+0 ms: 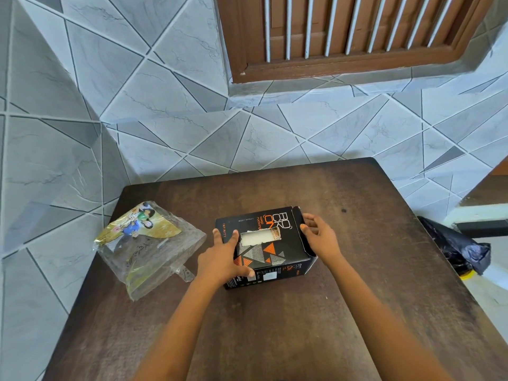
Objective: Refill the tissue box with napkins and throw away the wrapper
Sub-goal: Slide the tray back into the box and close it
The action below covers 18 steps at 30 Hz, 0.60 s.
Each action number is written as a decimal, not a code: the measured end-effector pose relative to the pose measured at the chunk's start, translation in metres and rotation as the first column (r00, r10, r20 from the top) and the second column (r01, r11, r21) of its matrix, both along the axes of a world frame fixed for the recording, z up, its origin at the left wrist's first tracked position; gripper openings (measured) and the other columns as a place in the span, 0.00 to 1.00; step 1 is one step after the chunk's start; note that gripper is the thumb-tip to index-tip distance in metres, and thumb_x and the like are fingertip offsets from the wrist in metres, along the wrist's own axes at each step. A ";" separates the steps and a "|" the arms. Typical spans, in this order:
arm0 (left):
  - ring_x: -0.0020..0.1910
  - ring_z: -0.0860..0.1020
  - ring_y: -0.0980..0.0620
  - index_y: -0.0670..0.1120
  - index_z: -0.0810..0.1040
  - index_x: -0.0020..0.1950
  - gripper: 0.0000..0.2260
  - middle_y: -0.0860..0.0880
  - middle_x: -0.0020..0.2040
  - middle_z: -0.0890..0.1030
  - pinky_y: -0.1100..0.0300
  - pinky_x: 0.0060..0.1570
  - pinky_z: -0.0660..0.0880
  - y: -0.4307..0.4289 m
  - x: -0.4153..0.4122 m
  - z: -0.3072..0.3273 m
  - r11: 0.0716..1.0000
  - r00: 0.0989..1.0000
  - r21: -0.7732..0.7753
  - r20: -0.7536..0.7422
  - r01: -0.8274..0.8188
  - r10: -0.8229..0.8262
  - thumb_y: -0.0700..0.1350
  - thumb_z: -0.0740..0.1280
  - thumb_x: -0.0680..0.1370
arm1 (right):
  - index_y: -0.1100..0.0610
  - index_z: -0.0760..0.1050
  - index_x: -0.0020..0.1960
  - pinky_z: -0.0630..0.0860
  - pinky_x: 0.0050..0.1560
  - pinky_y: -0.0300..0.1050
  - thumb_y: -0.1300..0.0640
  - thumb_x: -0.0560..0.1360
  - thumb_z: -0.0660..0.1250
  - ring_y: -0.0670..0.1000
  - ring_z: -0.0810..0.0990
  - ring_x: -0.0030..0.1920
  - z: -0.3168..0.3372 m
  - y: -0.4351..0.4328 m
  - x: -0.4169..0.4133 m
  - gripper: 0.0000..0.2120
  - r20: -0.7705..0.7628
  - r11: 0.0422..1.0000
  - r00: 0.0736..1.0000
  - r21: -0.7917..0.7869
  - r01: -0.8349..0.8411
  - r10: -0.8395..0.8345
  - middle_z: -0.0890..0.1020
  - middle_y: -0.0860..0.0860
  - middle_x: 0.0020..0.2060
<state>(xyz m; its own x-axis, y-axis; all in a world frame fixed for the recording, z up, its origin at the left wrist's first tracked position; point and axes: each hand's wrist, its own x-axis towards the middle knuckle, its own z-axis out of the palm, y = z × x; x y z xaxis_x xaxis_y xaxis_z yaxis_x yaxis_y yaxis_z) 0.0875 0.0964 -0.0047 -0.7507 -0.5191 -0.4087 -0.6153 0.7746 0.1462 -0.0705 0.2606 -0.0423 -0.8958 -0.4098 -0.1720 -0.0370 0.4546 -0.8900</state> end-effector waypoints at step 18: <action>0.71 0.66 0.40 0.56 0.45 0.76 0.48 0.41 0.78 0.42 0.48 0.63 0.70 0.001 0.000 0.001 1.000 1.000 0.005 -0.003 0.006 -0.006 0.65 0.70 0.66 | 0.56 0.78 0.59 0.76 0.56 0.47 0.58 0.77 0.61 0.52 0.80 0.54 -0.004 -0.006 0.016 0.13 0.072 0.986 0.985 -0.044 0.163 -0.160 0.83 0.55 0.55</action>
<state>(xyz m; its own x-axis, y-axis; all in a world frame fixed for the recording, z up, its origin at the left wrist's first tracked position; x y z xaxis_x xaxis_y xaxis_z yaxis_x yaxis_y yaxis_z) 0.0878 0.0973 -0.0036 -0.7551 -0.5127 -0.4086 -0.6102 0.7776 0.1519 -0.0549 0.2542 -0.0465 -0.9379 -0.2703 -0.2175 0.0943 0.4046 -0.9096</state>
